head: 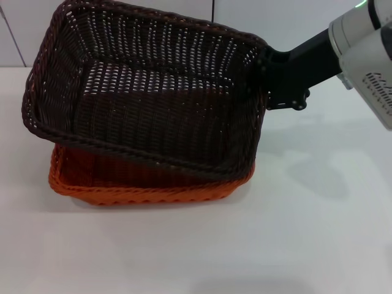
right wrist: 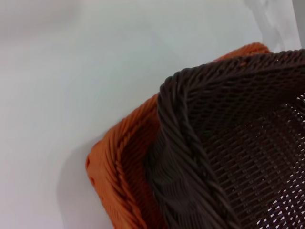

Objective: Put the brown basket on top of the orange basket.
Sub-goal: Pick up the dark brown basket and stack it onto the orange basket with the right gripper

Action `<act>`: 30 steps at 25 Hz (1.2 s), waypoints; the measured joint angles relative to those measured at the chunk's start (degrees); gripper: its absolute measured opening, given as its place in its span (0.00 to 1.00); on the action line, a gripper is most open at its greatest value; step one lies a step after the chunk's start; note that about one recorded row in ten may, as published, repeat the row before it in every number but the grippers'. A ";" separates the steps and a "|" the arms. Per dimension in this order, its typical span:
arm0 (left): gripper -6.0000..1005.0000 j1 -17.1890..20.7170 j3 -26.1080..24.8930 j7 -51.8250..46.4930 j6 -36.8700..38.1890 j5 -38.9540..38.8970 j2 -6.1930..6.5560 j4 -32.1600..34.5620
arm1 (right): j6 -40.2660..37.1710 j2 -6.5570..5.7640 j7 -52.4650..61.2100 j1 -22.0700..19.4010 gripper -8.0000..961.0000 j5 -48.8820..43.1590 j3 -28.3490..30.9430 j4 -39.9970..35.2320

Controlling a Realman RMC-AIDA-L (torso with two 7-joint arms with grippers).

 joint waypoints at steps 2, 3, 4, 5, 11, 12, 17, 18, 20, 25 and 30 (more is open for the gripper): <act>0.65 0.00 0.00 0.00 0.00 0.00 0.00 0.00 | 0.61 0.08 -0.03 -0.03 0.17 -0.07 -0.24 -0.31; 0.64 0.01 0.00 0.00 0.08 0.01 0.00 0.00 | 1.06 0.13 -0.03 -0.12 0.17 -0.08 -0.67 -0.48; 0.64 0.01 0.00 0.00 0.08 0.01 0.00 0.00 | 1.51 0.20 -0.04 -0.27 0.17 -0.08 -1.11 -0.64; 0.64 0.00 0.00 0.00 0.07 0.00 0.00 0.00 | 2.04 0.53 -0.04 -0.64 0.17 -0.06 -1.81 -0.68; 0.64 0.08 -0.05 0.00 -0.03 0.02 0.00 -0.01 | 3.27 2.55 0.62 -3.41 0.17 1.09 -3.04 2.62; 0.64 0.08 -0.08 0.00 -0.04 0.02 0.00 0.00 | 3.96 2.99 0.67 -4.25 0.17 1.65 -3.49 3.73; 0.64 0.11 -0.04 0.00 -0.11 0.01 0.00 0.00 | 5.38 3.14 0.43 -5.02 0.17 2.95 -3.92 4.07; 0.64 0.13 -0.04 0.00 -0.10 0.01 0.00 -0.01 | 5.38 3.14 0.43 -5.02 0.17 2.95 -3.92 4.07; 0.61 0.26 -0.01 -0.04 -0.07 0.01 0.00 -0.05 | 5.67 3.16 0.46 -5.39 0.18 2.98 -4.68 4.09; 0.60 0.46 -0.09 -1.44 -0.13 0.01 0.00 -0.09 | 6.11 3.31 1.41 -6.11 0.19 3.15 -5.87 4.23; 0.62 0.46 -0.43 -1.66 -0.13 0.01 0.06 -0.10 | 8.64 4.20 3.06 -8.44 0.20 2.99 -8.72 6.44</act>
